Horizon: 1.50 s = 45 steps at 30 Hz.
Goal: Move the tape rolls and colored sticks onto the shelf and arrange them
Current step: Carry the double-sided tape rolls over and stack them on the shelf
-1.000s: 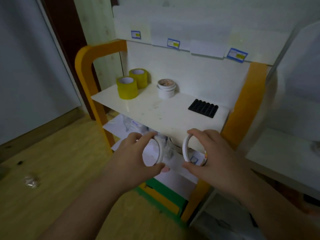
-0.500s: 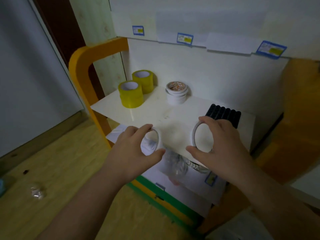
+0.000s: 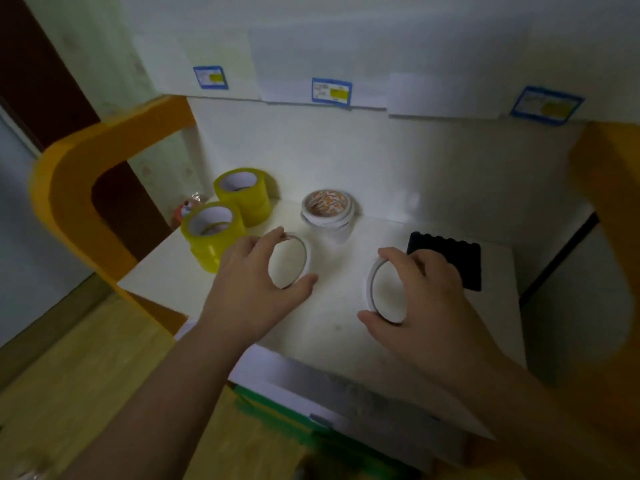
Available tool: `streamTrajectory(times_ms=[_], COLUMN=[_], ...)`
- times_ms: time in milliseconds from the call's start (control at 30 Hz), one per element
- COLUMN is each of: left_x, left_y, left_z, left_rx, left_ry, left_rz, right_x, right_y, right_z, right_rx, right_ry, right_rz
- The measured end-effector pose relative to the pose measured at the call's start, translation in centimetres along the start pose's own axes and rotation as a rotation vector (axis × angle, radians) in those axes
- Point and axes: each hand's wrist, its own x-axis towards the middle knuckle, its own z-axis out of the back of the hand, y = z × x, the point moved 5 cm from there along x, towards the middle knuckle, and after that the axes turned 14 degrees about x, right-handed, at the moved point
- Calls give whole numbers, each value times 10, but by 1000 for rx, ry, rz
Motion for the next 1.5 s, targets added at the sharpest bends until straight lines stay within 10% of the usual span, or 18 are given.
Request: streamTrajectory(times_ms=[567,1500], left_x=[171,74], left_y=[-28,40], left_z=[-77,-79], left_rx=[-37,-33], left_ry=[147,31], left_rz=[-384,-354], right_x=[14,187], right_y=[-1,39], right_z=[1,-49], right_rx=[-223,-153], right_ry=[-207,18], right_rz=[-317,-208])
